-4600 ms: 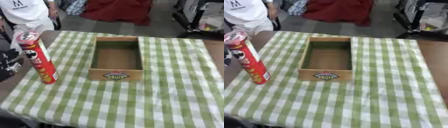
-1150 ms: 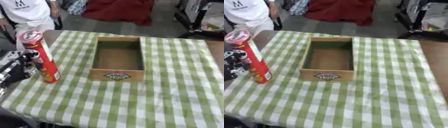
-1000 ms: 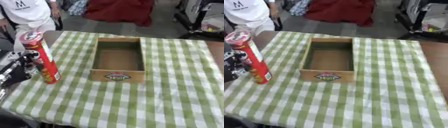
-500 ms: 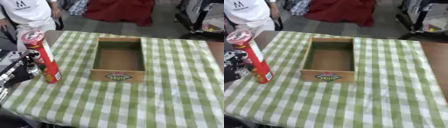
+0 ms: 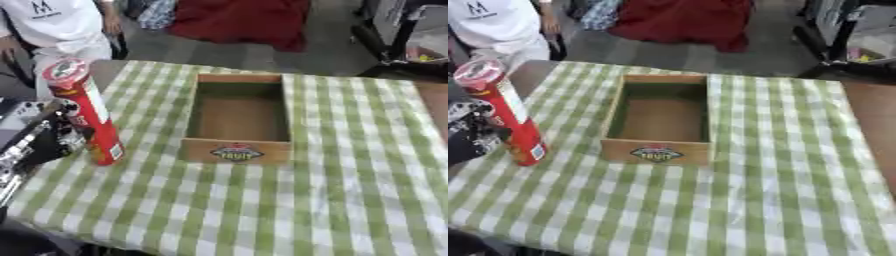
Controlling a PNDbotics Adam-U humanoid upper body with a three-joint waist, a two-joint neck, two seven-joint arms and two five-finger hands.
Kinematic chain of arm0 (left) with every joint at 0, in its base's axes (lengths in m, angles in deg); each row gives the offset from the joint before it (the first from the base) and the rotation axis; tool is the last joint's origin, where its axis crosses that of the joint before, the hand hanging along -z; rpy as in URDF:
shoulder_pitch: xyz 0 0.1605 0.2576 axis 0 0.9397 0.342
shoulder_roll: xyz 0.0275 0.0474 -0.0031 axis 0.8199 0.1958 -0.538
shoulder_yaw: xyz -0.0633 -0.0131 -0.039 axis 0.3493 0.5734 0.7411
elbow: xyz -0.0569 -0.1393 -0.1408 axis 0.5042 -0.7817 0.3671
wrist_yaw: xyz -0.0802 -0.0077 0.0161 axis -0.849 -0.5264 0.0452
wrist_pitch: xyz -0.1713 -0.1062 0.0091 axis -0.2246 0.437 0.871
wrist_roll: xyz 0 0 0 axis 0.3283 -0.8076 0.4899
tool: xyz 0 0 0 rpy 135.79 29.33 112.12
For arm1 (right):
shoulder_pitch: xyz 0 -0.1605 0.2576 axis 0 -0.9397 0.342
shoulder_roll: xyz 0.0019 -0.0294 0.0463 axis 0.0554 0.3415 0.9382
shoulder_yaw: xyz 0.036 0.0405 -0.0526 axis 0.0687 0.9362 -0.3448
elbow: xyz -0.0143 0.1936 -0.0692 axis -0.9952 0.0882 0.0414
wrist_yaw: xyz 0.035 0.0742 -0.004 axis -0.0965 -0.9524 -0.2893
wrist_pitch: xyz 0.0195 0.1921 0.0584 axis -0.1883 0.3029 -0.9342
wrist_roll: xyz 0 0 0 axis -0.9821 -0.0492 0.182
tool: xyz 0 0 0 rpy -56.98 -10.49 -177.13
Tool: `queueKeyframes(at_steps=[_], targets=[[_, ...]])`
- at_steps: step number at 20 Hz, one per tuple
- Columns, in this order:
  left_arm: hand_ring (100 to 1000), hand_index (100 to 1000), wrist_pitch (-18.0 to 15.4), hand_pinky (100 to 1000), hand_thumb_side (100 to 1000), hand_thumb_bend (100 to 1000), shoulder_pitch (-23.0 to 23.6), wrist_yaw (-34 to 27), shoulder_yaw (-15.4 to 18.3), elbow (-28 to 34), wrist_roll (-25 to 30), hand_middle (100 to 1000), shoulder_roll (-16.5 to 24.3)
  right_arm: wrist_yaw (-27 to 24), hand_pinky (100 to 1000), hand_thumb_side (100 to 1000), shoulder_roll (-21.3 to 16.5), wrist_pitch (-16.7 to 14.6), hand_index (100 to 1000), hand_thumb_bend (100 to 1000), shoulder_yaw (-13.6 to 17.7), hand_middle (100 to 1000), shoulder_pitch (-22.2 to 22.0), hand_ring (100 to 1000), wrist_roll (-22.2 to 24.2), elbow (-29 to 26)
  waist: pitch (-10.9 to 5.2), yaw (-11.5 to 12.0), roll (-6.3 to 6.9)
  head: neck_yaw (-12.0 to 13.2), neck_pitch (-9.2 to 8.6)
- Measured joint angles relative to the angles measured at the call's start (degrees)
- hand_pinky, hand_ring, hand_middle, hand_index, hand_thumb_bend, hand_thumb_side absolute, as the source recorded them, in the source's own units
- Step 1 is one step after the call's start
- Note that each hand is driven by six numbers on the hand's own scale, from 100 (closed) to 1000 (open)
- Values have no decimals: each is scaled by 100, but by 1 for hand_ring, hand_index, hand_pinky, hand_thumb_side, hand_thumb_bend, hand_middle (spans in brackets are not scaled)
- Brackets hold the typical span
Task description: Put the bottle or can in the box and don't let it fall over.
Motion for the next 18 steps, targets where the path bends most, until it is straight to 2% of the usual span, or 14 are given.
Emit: queueKeyframes(at_steps=[4, 11, 18], targets=[[1000, 1000, -5, 1000, 387, 387, -52, 2, -6, -86, -21, 929, -4, -1, 809, 703, 5, 1, 826, 100, 0, 772, 0, 771, 1, 0, 7, -4, -3, 4, -1], [1000, 1000, -19, 1000, 441, 390, -110, -15, -62, -166, -37, 931, -54, -3, 810, 704, 28, 0, 826, 100, 0, 772, 0, 771, 4, 0, 30, -5, -19, 24, -5], [1000, 1000, -35, 1000, 435, 386, -178, -7, -75, -235, -77, 927, -84, -24, 810, 706, 47, 5, 826, 100, 0, 772, 0, 772, 14, -1, 33, -6, -29, 56, -7]])
